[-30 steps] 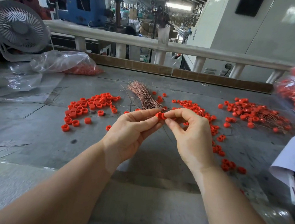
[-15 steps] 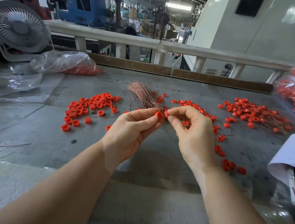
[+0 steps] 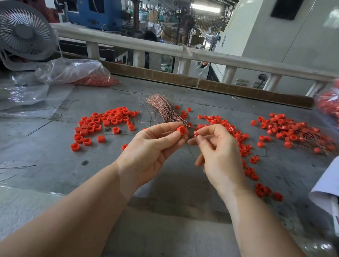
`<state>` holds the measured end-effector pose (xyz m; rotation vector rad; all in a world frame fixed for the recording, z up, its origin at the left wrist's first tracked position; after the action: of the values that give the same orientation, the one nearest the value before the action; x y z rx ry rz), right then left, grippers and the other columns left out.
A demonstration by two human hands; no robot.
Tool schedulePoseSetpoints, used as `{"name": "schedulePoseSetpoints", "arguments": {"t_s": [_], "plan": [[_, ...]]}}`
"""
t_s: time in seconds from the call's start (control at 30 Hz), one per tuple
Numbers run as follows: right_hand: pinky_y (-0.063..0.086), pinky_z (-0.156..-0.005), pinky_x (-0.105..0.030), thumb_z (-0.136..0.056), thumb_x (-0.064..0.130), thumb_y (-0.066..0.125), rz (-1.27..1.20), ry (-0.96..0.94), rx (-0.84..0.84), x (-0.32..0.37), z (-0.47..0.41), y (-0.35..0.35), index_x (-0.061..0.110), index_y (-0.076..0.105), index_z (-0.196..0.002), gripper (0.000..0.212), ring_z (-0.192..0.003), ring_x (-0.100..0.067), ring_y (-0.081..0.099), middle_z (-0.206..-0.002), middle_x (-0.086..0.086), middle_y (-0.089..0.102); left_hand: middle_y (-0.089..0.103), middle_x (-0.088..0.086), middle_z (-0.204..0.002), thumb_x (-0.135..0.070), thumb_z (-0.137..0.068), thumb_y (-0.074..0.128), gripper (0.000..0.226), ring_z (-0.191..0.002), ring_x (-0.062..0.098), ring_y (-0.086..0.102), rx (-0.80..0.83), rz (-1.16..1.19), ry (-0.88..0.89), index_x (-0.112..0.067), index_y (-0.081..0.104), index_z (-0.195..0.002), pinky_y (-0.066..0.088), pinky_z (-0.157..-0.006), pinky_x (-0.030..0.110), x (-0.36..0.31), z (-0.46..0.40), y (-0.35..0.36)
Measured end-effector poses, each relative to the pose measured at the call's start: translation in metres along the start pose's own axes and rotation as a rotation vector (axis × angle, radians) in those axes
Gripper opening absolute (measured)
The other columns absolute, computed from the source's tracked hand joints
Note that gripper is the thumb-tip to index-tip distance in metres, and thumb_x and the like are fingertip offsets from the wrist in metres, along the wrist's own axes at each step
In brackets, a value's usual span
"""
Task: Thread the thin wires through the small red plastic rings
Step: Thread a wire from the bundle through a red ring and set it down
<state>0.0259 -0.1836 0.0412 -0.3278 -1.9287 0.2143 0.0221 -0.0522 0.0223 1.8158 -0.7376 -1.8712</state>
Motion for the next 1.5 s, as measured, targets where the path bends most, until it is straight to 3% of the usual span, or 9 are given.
{"name": "schedulePoseSetpoints", "arguments": {"t_s": [0.13,0.33,0.7,0.87,1.13,1.33,1.5], "plan": [[0.034,-0.037,-0.017,-0.095,0.008,0.048,-0.01,0.042,0.063,-0.002,0.002,0.006,0.019,0.052,-0.084,0.016,-0.035,-0.008,0.045,-0.063,-0.002,0.064,0.072,0.007,-0.073,0.002,-0.065,0.058,0.019,-0.068,0.012,0.07,0.007,0.026,-0.009,-0.008,0.075,-0.067,0.056,-0.063,0.017,0.0,0.0,0.0],[0.034,-0.053,-0.026,-0.095,0.011,0.05,0.047,0.008,0.071,-0.003,0.001,0.007,0.023,0.052,-0.082,0.017,-0.044,-0.005,0.044,-0.058,0.0,0.057,0.071,0.008,-0.073,0.002,-0.066,0.057,0.019,-0.07,0.012,0.07,0.027,0.056,-0.037,-0.007,0.074,-0.067,0.056,-0.064,0.017,0.002,0.002,0.003],[0.033,-0.049,-0.013,-0.093,0.016,0.054,0.193,-0.054,0.073,0.001,0.003,0.007,0.025,0.051,-0.077,0.019,-0.046,-0.001,0.049,-0.053,0.005,0.059,0.071,0.008,-0.077,0.001,-0.067,0.057,0.019,-0.072,0.012,0.07,0.068,0.059,-0.059,-0.006,0.075,-0.07,0.056,-0.064,0.017,0.001,0.003,0.006],[0.036,-0.062,-0.026,-0.092,0.016,0.054,0.205,-0.057,0.083,-0.002,0.002,0.008,0.026,0.051,-0.082,0.015,-0.057,-0.008,0.046,-0.061,0.013,0.051,0.071,0.009,-0.078,0.001,-0.068,0.057,0.02,-0.072,0.012,0.07,0.078,0.057,-0.063,-0.005,0.075,-0.071,0.055,-0.062,0.017,0.002,0.003,0.007],[0.047,-0.063,-0.036,-0.091,0.018,0.054,0.332,-0.125,0.105,0.003,0.004,0.011,0.022,0.053,-0.09,0.004,-0.067,-0.02,0.056,-0.067,0.006,0.056,0.071,0.01,-0.08,0.0,-0.068,0.057,0.019,-0.074,0.012,0.07,0.11,0.052,-0.076,-0.005,0.075,-0.072,0.055,-0.063,0.016,0.003,0.004,0.009],[0.046,-0.063,-0.037,-0.091,0.018,0.055,0.334,-0.145,0.102,0.005,0.004,0.012,0.024,0.052,-0.089,0.007,-0.066,-0.02,0.054,-0.066,0.007,0.054,0.071,0.015,-0.085,0.001,-0.068,0.057,0.018,-0.075,0.014,0.07,0.104,0.058,-0.091,-0.003,0.073,-0.075,0.055,-0.063,0.017,0.003,0.003,0.009],[0.044,-0.061,-0.033,-0.091,0.018,0.056,0.309,-0.124,0.093,0.001,0.003,0.012,0.026,0.051,-0.085,0.011,-0.06,-0.015,0.05,-0.062,0.011,0.052,0.071,0.007,-0.074,0.0,-0.067,0.056,0.02,-0.071,0.011,0.07,0.091,0.05,-0.075,-0.006,0.075,-0.069,0.055,-0.062,0.016,0.002,0.003,0.008]]}}
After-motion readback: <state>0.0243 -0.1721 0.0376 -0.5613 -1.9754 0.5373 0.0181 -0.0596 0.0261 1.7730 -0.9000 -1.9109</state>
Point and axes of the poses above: each hand's wrist, its own z-axis away from the middle knuckle, its own y-axis out of the palm, x = y × z, the point moved 6 cm from there along -z, towards the middle knuckle
